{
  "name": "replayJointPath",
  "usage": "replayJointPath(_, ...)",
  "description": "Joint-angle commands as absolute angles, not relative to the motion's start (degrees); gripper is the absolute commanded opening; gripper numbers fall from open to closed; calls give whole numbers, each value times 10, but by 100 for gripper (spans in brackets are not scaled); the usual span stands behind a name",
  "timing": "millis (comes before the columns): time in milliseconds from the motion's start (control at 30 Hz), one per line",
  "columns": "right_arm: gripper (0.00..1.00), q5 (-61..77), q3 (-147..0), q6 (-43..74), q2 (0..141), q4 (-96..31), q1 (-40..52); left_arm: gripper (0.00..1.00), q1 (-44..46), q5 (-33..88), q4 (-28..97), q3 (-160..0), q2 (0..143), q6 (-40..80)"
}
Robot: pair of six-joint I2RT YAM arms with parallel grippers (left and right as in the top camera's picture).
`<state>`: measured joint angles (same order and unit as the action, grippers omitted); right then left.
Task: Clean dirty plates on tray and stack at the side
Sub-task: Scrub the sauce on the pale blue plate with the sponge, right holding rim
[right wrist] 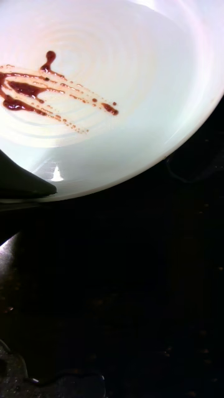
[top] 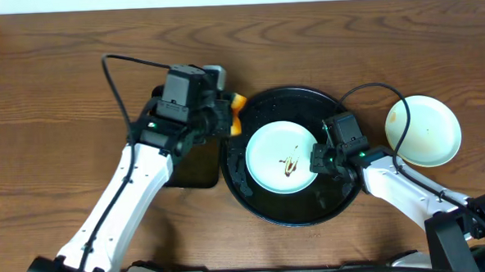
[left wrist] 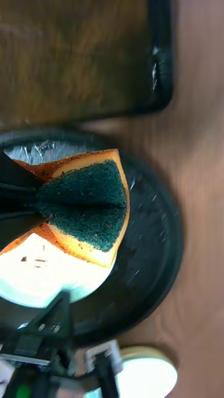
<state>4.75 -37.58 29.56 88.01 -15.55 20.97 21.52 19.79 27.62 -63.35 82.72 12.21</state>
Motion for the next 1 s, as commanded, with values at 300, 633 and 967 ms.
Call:
replayJointPath(300, 1, 35, -367, 297, 888, -178, 207, 7, 343, 294, 175, -638, 1011, 206)
replayJointPath(633, 1, 35, -367, 297, 888, -181, 207, 7, 386, 306, 124, -638, 1084, 280)
replayJointPath(967, 1, 35, -367, 297, 888, -185, 207, 8, 406, 297, 108, -637, 1112, 291)
